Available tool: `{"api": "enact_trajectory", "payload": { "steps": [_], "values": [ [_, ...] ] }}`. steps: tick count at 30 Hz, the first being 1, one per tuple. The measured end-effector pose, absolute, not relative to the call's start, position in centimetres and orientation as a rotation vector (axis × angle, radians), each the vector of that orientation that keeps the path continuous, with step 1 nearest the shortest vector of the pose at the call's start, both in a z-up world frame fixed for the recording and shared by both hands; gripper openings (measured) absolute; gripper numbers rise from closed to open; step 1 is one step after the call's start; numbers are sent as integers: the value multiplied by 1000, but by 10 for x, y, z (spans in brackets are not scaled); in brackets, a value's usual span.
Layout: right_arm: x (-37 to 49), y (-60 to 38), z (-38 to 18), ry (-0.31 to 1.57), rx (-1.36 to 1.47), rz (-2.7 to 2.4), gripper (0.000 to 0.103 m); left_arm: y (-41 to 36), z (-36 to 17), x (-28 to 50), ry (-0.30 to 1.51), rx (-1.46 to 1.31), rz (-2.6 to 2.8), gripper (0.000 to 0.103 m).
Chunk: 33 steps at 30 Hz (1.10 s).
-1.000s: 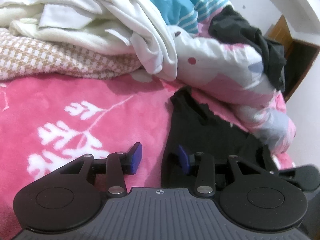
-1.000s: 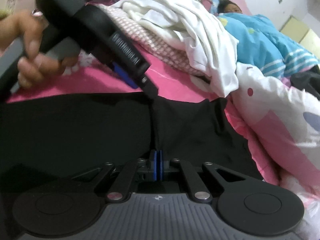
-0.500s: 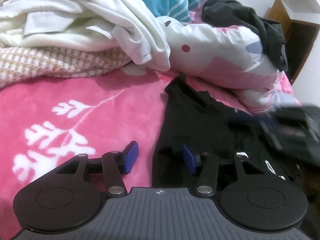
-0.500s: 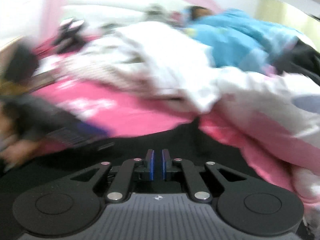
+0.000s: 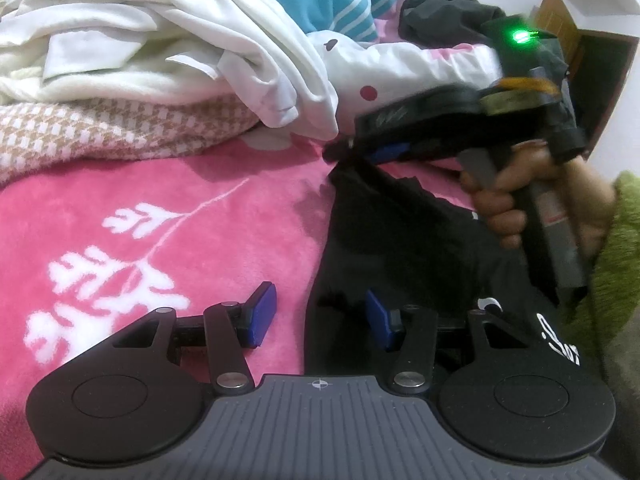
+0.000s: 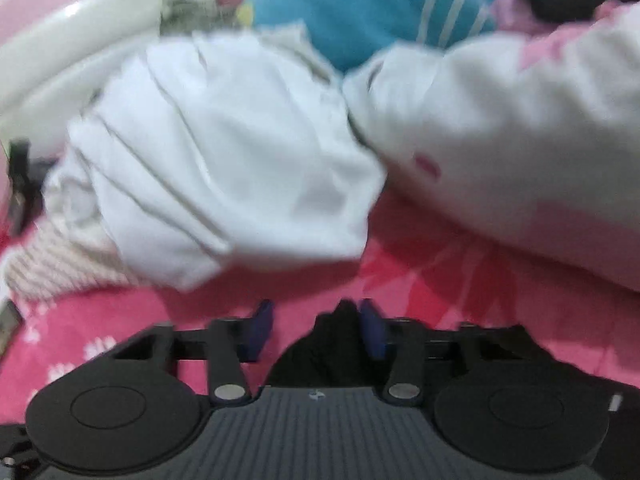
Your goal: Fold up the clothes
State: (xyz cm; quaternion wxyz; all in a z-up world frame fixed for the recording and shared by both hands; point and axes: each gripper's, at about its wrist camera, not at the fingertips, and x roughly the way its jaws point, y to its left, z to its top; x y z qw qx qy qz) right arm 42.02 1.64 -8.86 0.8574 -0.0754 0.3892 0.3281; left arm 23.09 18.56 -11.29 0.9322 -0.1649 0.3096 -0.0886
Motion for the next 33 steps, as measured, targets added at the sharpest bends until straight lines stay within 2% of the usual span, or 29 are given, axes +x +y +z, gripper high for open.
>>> {"api": "enact_trajectory", "payload": {
  "steps": [1,3,6,9,10,13,19,21,23,24,28,33],
  "values": [
    [426,15,-94,828,-139,659,16,186,-113,231,634,-337,-182,50],
    [440,6,-105,837,-61,598,16,186,-113,231,634,-336,-185,50],
    [457,-32,-111,793,199,524,18,187,-113,230,634,-349,-190,50],
    [453,-62,-104,760,297,541,20,187,-113,230,635,-352,-191,50],
    [449,-69,-100,755,287,563,23,187,-112,230,635,-349,-190,50],
    [434,-77,-97,766,178,634,46,186,-112,229,637,-343,-186,50],
    [411,-80,-111,808,80,786,46,186,-112,229,638,-344,-186,50],
    [407,-77,-117,800,38,770,38,185,-112,229,638,-343,-186,50],
    [407,-71,-125,802,-15,697,22,186,-113,230,639,-345,-187,50],
    [412,-76,-128,806,26,654,19,186,-112,230,639,-346,-188,50],
    [415,-98,-119,712,224,560,20,186,-112,230,639,-345,-188,50],
    [408,-72,-113,709,213,798,20,186,-112,230,641,-343,-188,50]
  ]
}}
